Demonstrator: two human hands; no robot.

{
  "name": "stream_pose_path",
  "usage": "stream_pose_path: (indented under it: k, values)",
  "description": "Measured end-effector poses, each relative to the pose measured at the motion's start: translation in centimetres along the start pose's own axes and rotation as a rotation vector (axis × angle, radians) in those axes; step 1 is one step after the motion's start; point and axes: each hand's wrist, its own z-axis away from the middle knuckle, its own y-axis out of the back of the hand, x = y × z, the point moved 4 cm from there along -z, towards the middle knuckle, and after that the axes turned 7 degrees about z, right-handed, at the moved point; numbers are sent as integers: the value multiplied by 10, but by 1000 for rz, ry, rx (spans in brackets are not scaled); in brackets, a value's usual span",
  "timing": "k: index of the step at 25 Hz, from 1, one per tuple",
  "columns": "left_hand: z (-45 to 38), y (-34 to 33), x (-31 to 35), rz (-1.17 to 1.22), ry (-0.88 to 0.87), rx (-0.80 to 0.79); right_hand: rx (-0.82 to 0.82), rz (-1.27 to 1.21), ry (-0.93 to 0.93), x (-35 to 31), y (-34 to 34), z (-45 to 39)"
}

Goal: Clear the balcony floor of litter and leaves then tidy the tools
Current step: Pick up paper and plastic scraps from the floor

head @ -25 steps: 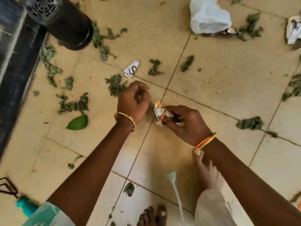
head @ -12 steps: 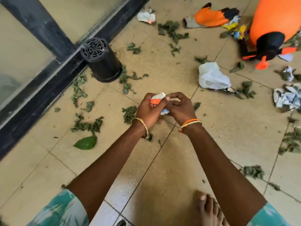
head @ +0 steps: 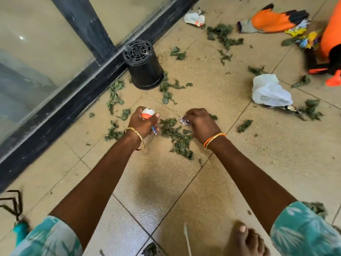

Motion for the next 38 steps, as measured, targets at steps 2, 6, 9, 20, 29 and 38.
stream_pose_path:
  k: [2,6,9,20,29,38]
  values:
    - [-4,3,6,-61,24,37,111,32,-17,3,-3,0]
    - [-6,-5,13,139,186,128,164,18,-60,6,6,-5]
    - [-5,-21,11,67,218,145,87,35,-77,5,6,1]
    - [9,-104,20,294,439,-360,351,-398,-472,19,73,35]
    - [2,-176,13,219,438,-281,174,185,-653,113,104,47]
    - [2,-204,18,166,415,-317,570,349,-472,122,123,73]
